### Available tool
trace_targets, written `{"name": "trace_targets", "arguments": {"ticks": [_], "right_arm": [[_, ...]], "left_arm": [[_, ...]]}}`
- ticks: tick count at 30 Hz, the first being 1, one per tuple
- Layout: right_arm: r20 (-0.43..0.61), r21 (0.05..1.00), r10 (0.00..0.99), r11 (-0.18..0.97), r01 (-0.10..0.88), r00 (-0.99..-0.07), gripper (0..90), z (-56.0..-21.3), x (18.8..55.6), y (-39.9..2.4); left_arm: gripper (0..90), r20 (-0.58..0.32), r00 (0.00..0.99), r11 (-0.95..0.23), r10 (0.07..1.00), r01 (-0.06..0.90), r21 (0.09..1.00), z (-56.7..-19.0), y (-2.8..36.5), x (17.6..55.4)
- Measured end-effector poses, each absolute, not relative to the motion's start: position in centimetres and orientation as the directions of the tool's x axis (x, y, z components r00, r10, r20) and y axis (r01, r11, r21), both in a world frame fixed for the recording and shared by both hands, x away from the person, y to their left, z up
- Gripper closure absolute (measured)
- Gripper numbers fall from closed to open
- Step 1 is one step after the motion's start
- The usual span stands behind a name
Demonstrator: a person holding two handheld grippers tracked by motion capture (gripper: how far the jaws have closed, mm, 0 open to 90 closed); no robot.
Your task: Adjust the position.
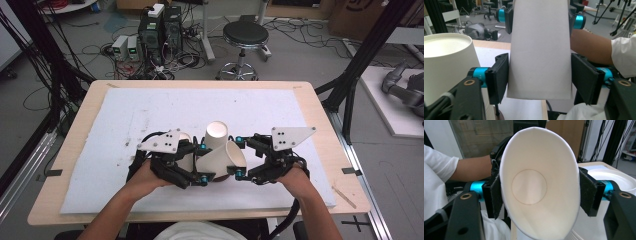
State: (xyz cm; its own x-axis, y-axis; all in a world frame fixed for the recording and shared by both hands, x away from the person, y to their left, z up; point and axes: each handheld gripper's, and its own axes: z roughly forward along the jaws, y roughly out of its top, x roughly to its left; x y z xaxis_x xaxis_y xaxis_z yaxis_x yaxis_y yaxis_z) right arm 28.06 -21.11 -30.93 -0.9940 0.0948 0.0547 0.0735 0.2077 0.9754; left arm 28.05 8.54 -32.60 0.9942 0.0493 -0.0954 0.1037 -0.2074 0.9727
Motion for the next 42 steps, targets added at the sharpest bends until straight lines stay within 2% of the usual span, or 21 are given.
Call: {"name": "trace_targets", "arguments": {"ticks": [4,6,7,8,13,14,15,16,29,30,36,38,42], "right_arm": [[0.064,0.976,0.095,0.202,0.082,-0.993,31.8,-31.00,28.06,-21.10],[0.071,0.982,0.099,0.167,0.087,-0.993,26.8,-31.09,28.06,-21.07],[0.078,0.986,0.109,0.141,0.093,-0.991,20.0,-31.17,28.02,-21.04],[0.088,0.986,0.130,0.128,0.105,-0.988,17.0,-31.29,28.07,-20.98],[0.097,0.986,0.125,0.126,0.112,-0.987,17.1,-31.49,28.10,-20.73],[0.090,0.986,0.124,0.127,0.106,-0.988,25.6,-31.50,28.13,-20.61],[0.090,0.986,0.124,0.127,0.106,-0.988,25.6,-31.50,28.13,-20.61],[0.082,0.989,0.106,0.117,0.094,-0.991,29.8,-31.39,28.13,-20.69],[0.059,0.980,0.092,0.183,0.075,-0.994,33.2,-30.80,27.92,-20.78],[0.058,0.980,0.090,0.187,0.074,-0.994,33.6,-30.77,27.92,-20.74],[0.054,0.986,0.103,0.152,0.069,-0.993,28.5,-30.79,27.72,-20.61],[0.067,0.992,0.129,0.102,0.080,-0.989,17.3,-30.89,27.80,-20.67],[0.101,0.991,0.128,0.079,0.111,-0.987,17.6,-31.12,28.03,-21.01]], "left_arm": [[36.2,-0.094,0.995,-0.193,0.045,0.101,0.976,-32.55,8.64,28.07],[35.6,-0.102,0.994,-0.171,0.046,0.108,0.979,-32.42,8.80,28.12],[35.6,-0.101,0.994,-0.164,0.050,0.108,0.981,-32.38,8.90,28.15],[35.7,-0.099,0.994,-0.158,0.056,0.107,0.982,-32.35,9.05,28.19],[35.7,-0.102,0.993,-0.145,0.054,0.108,0.984,-32.34,9.16,28.25],[35.7,-0.098,0.994,-0.163,0.051,0.105,0.981,-32.47,8.93,28.18],[36.0,-0.098,0.994,-0.163,0.051,0.105,0.981,-32.47,8.93,28.18],[36.0,-0.097,0.994,-0.170,0.049,0.104,0.980,-32.55,8.83,28.13],[32.7,-0.091,0.995,-0.197,0.049,0.099,0.975,-32.64,8.43,27.95],[36.1,-0.089,0.995,-0.205,0.046,0.097,0.974,-32.67,8.41,27.90],[36.1,-0.082,0.996,-0.195,0.048,0.089,0.977,-32.49,8.46,27.88],[36.0,-0.083,0.995,-0.177,0.057,0.091,0.980,-32.43,8.69,27.93],[36.1,-0.088,0.994,-0.146,0.067,0.097,0.985,-32.26,9.07,28.05]]}}
